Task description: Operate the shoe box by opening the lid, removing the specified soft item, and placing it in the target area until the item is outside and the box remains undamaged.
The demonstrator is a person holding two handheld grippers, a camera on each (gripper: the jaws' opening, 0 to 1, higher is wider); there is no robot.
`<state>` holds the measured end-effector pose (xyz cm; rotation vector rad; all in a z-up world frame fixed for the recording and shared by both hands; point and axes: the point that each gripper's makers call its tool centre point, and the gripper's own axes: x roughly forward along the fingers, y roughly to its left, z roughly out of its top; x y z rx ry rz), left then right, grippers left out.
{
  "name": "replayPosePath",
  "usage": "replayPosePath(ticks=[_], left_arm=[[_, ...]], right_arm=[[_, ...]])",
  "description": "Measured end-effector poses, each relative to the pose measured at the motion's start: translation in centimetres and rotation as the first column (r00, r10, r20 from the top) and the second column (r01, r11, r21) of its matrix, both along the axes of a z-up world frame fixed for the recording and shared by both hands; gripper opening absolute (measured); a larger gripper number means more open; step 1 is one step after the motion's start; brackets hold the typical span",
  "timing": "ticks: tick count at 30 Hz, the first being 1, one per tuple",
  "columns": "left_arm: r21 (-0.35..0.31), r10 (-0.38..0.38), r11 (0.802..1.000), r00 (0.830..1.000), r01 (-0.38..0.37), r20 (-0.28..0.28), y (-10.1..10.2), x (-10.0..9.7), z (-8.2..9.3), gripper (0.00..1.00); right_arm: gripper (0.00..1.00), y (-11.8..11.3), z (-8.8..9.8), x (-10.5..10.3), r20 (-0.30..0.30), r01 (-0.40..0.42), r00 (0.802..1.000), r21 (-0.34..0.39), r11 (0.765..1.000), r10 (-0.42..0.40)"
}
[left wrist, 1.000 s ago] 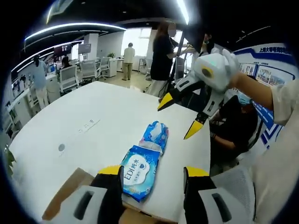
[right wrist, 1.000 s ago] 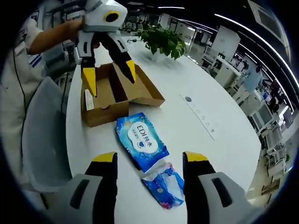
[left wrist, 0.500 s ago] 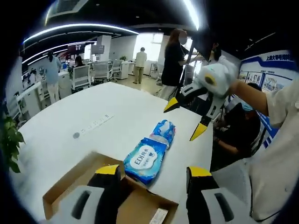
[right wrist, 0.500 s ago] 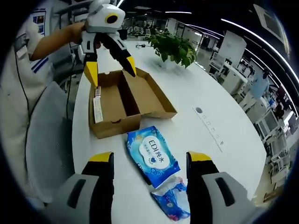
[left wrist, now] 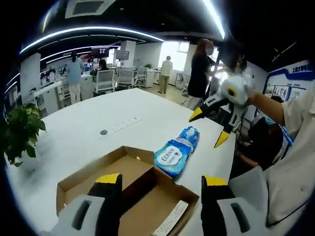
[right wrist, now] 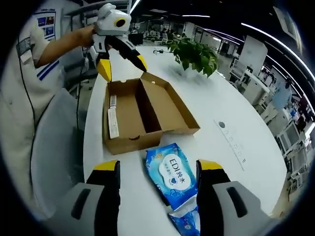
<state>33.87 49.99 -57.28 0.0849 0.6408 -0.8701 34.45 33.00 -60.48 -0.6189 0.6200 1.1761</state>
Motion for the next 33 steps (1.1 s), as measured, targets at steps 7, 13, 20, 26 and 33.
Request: replayPosePath(ticks=[7, 13, 20, 26, 33], left_arm=[[0.008, 0.089, 0.996, 0.996, -0.089, 0.001, 4.0, -0.6, -0.8, 0.67], [0.017, 0.156, 0.988, 0.988, -0.156, -0.004, 6.8, -1.1, -1.7, 0.68], [0.048, 0.212, 0.976, 0.977, -0.211, -0.013, 9.4, -2.1, -3.1, 0.69], [0.076, 0.262, 0.963, 0.965, -0.259, -0.024, 11.4, -2.9, -4.2, 0.69], [0.115, 0.349, 0.933, 0.935, -0.341, -0.059, 14.6, -4.3, -6.5, 0.65]], right_arm=[[0.59, 1.6, -0.3, -0.4, -0.022, -0.026, 0.999, 0.018, 0.999, 0.027], [0.59, 3.0, -0.8, -0.9, -0.047, -0.046, 0.998, 0.033, 0.998, 0.048], [0.58, 4.9, -1.8, -1.7, -0.060, -0.104, 0.993, 0.025, 0.994, 0.105], [0.57, 6.7, -2.9, -2.4, -0.075, -0.159, 0.984, 0.016, 0.987, 0.160], [0.54, 8.3, -4.3, -3.1, -0.085, -0.213, 0.974, 0.003, 0.977, 0.212]])
